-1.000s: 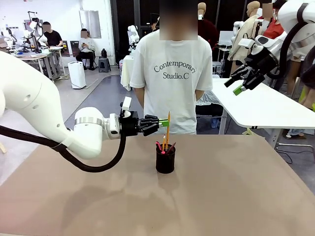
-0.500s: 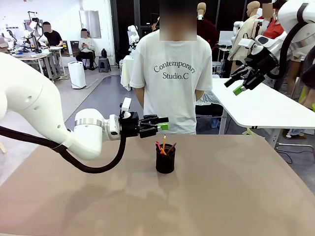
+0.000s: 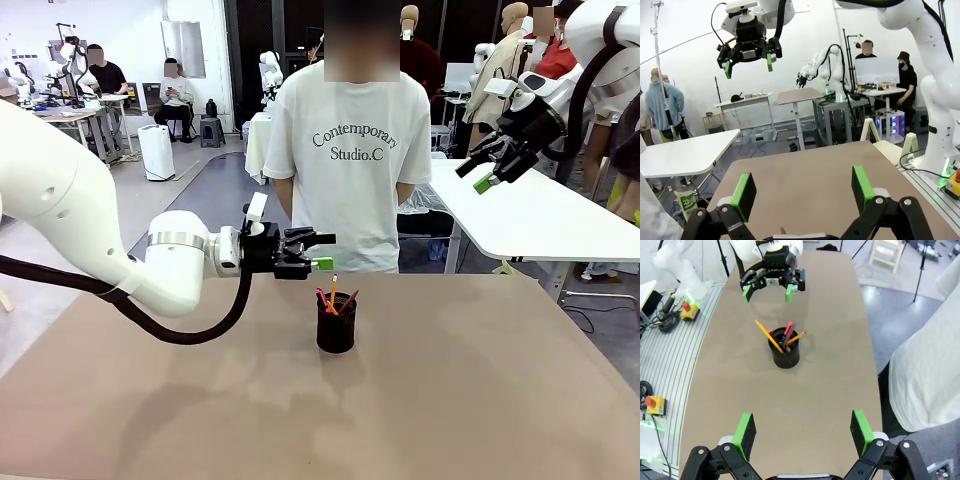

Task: Place the pens into the pen holder.
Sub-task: Pick up a writing instrument from the table and place it into the Pen holder.

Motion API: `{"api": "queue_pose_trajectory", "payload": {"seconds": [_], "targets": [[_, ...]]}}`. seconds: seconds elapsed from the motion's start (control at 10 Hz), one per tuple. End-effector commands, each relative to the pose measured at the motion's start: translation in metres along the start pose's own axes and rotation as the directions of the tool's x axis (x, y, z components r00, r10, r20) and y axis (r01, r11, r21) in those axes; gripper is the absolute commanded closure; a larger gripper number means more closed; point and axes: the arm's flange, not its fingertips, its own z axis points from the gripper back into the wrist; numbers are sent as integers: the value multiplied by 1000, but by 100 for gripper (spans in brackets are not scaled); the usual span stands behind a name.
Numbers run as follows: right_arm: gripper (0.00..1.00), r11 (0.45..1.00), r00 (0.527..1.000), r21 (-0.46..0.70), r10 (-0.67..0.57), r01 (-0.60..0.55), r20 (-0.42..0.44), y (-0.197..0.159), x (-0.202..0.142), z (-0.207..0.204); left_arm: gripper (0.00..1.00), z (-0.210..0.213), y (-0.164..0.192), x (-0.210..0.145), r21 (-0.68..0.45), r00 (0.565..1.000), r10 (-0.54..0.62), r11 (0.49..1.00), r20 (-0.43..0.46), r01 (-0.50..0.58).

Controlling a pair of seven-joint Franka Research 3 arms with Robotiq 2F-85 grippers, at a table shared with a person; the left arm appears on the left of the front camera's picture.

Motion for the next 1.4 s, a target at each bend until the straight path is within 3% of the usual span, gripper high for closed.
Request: {"api": "queue_pose_trajectory", "payload": {"seconds": [0.0, 0.1, 0.2, 0.3, 0.9, 1.1, 1.2, 1.3], "targets": [[0, 1000, 1000, -5, -6, 6, 0, 4, 1, -1, 0, 5, -4, 9, -10, 999, -4, 1000, -47, 4], [0, 1000, 1000, -5, -6, 6, 0, 4, 1, -1, 0, 6, -4, 12, -14, 996, 24, 1000, -80, -26], [0, 1000, 1000, -5, -6, 6, 0, 4, 1, -1, 6, 8, -7, 14, -60, 980, 105, 991, -170, -117], [0, 1000, 1000, -5, -6, 6, 0, 4, 1, -1, 6, 2, 0, 7, -3, 999, -5, 1000, -37, 5], [0, 1000, 1000, -5, -6, 6, 0, 4, 1, -1, 6, 3, 1, 8, -10, 998, 11, 1000, -60, -12], [0, 1000, 1000, -5, -6, 6, 0, 4, 1, -1, 6, 15, 6, 30, -52, 988, 33, 998, -149, -41], [0, 1000, 1000, -5, -6, 6, 0, 4, 1, -1, 6, 27, 9, 44, -138, 995, 59, 988, -80, -70], [0, 1000, 1000, -5, -6, 6, 0, 4, 1, -1, 6, 40, 5, 61, -158, 991, 40, 986, -128, -60]]}}
